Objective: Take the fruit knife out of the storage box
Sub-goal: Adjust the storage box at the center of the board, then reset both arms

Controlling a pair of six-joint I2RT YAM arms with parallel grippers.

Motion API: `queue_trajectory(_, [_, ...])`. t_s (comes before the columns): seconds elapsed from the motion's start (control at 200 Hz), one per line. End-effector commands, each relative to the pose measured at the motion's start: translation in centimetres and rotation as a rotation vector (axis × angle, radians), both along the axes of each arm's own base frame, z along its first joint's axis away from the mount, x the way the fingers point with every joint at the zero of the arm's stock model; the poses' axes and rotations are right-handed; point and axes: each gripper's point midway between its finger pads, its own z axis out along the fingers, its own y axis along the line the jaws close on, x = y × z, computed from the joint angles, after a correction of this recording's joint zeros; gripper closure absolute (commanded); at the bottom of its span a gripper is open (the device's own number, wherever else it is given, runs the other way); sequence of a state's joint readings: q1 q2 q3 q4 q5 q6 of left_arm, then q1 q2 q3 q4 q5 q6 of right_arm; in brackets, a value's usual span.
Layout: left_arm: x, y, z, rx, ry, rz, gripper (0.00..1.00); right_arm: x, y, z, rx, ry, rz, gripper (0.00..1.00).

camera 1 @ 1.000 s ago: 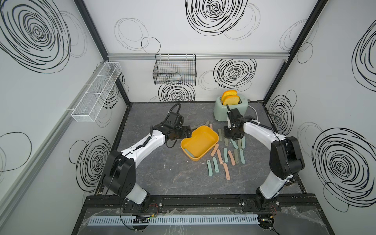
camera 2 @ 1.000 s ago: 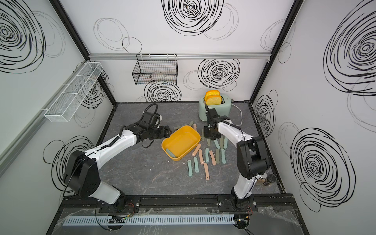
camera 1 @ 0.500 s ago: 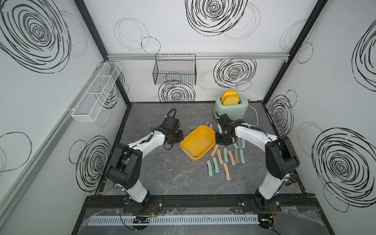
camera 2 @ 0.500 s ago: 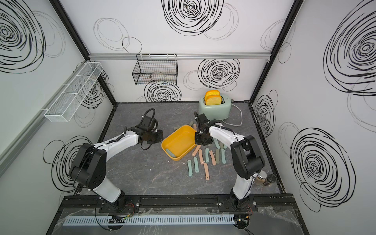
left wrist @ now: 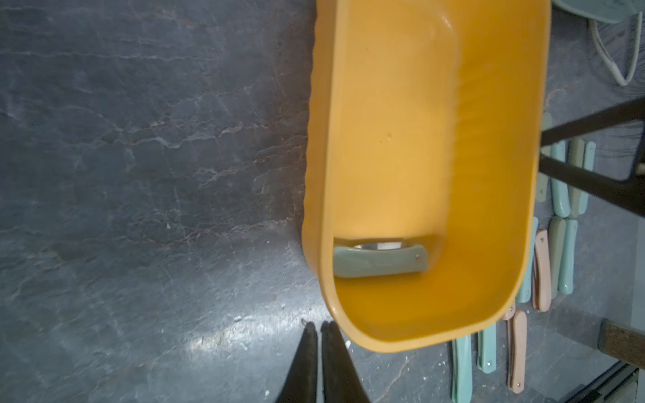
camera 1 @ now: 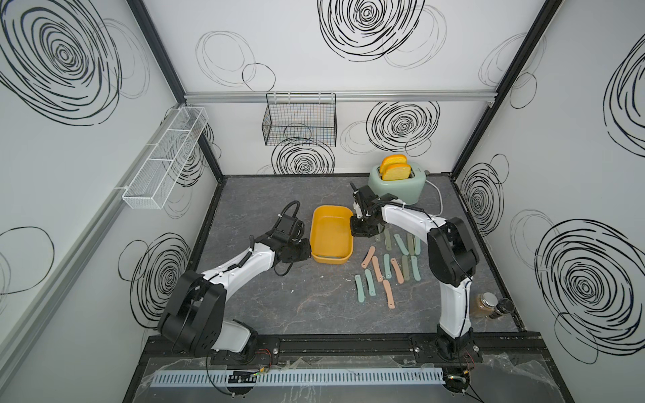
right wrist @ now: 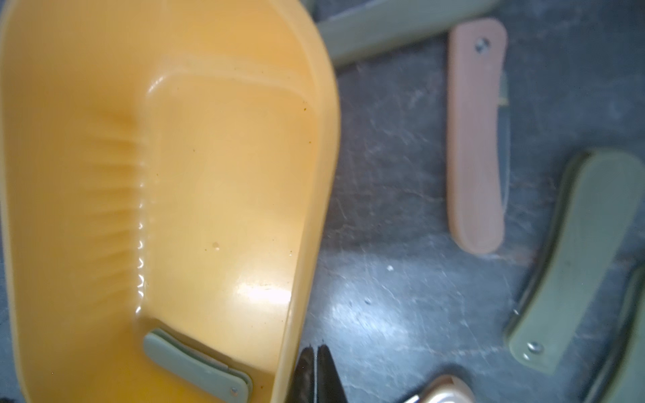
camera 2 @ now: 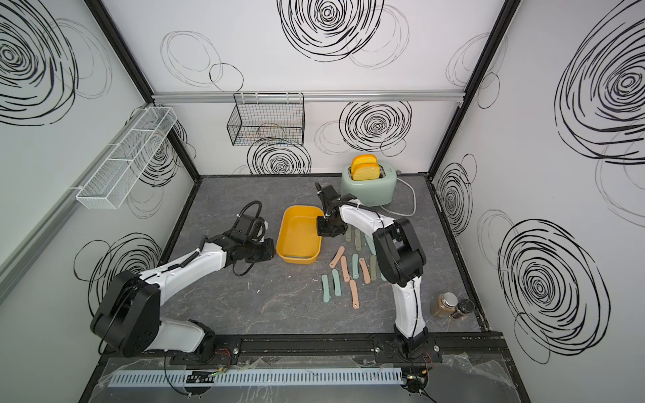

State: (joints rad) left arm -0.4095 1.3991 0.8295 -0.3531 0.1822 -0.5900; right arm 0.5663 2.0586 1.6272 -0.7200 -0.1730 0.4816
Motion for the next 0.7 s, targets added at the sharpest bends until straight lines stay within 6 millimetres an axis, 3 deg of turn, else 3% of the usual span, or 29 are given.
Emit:
queue_trajectory(0.0, [-0.3, 1.0, 1.0, 0.011, -0.031, 0.012, 0.88, 0.0, 0.4, 0.5, -0.022, 0.018, 0.023, 0.91])
queue_trajectory(0.13, [-0.5, 2.2, 2.6, 0.029, -0.066, 0.029, 0.89, 1.2, -0.6, 1.5, -0.063, -0.016, 0.005, 0.9])
queue_trajectory(0.2, [-0.3, 3.1, 4.2, 0.038, -0.105, 0.044, 0.89, 2.0, -1.5, 3.0, -0.069, -0.048, -0.008, 0.83])
queue_trajectory(0.315, [0.4, 4.5, 7.9, 0.107, -0.217, 0.022, 0.85, 3.3, -3.6, 6.3, -0.067, -0.137, -0.043, 0.42])
queue_trajectory(0.34, [0.6, 4.9, 8.6, 0.128, -0.247, 0.03, 0.8, 3.7, -4.4, 7.2, -0.068, -0.164, -0.053, 0.33])
queue_trajectory(0.39, [1.1, 5.8, 9.8, 0.185, -0.313, 0.022, 0.64, 4.4, -6.4, 8.7, -0.078, -0.225, -0.082, 0.01])
queue_trajectory(0.515, [2.7, 8.7, 11.7, 0.281, -0.467, 0.103, 0.0, 6.2, -13.6, 11.5, -0.084, -0.379, -0.22, 0.01])
queue_trajectory(0.605, [3.5, 11.4, 11.8, 0.346, -0.546, 0.21, 0.02, 6.4, -19.5, 11.8, -0.147, -0.485, -0.336, 0.01])
queue_trajectory(0.695, [4.2, 13.5, 10.9, 0.419, -0.596, 0.285, 0.02, 6.0, -23.5, 10.6, -0.217, -0.556, -0.39, 0.01])
